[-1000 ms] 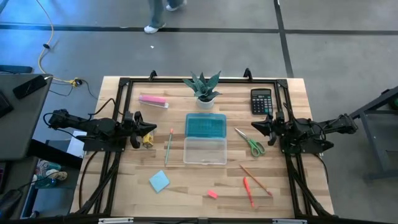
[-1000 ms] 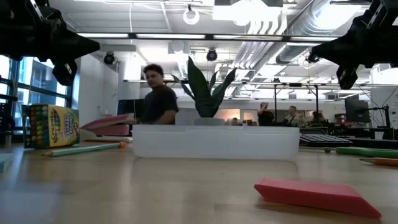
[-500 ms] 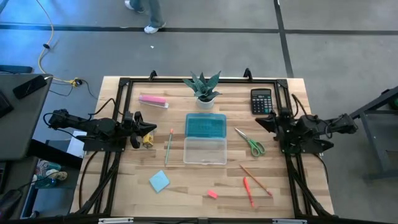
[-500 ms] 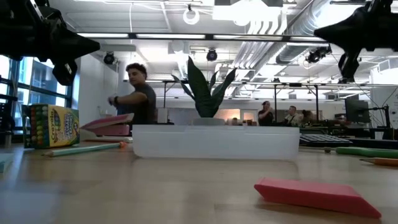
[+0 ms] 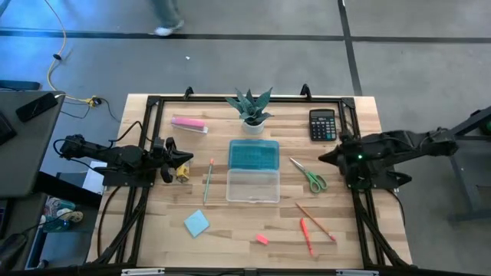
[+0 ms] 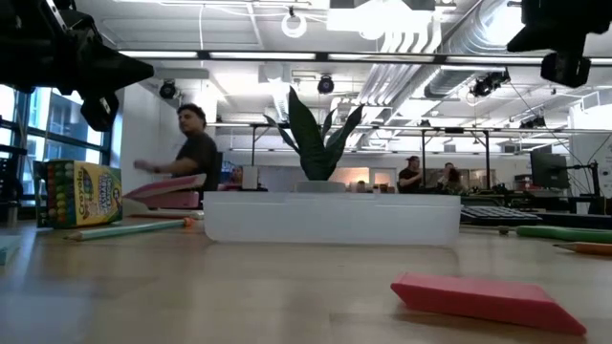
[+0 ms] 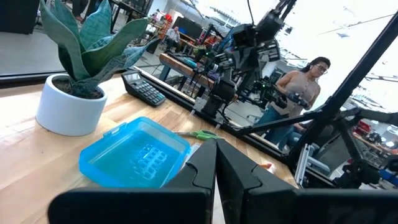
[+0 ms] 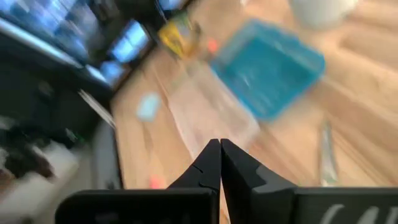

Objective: Pack school essentials
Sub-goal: Put the yellow pencil into the supply box

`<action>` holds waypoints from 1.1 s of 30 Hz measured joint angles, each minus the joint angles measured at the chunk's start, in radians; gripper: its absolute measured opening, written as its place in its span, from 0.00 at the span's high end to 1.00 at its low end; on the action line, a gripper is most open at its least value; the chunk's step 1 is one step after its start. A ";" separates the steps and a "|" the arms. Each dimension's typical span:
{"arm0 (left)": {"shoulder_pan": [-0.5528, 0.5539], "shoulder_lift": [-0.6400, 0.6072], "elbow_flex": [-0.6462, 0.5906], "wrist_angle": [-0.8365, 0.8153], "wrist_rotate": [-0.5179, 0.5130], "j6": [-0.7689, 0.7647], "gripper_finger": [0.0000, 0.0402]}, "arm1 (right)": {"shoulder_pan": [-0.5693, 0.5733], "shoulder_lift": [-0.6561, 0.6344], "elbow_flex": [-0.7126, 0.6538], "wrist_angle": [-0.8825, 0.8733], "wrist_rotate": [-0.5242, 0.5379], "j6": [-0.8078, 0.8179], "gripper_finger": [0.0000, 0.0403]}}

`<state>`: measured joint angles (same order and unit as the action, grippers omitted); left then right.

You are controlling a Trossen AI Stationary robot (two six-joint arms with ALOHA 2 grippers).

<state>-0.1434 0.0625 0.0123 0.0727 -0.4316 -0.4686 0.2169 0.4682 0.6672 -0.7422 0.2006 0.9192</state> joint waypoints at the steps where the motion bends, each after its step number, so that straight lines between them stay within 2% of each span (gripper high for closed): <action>1: 0.000 0.000 0.000 0.000 0.000 0.000 1.00 | 0.000 0.044 0.035 -0.046 -0.018 0.000 1.00; 7: 0.000 0.000 0.000 0.000 -0.001 0.000 1.00 | 0.016 0.260 0.170 -0.270 -0.139 0.000 1.00; 12: 0.000 0.000 0.000 0.000 -0.003 0.000 1.00 | 0.112 0.348 0.168 -0.306 -0.198 0.072 1.00; 25: 0.000 0.000 0.000 0.000 -0.003 0.000 1.00 | 0.442 0.458 0.167 -0.323 -0.148 0.486 1.00; 29: 0.000 0.000 0.000 0.000 -0.003 0.000 1.00 | 0.520 0.507 0.167 -0.323 -0.149 0.570 1.00; 33: 0.000 0.000 0.000 0.000 -0.003 0.000 1.00 | 0.580 0.565 0.167 -0.319 -0.166 0.640 0.94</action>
<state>-0.1434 0.0625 0.0120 0.0723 -0.4343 -0.4686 0.7966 1.0330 0.8345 -1.0615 0.0345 1.5592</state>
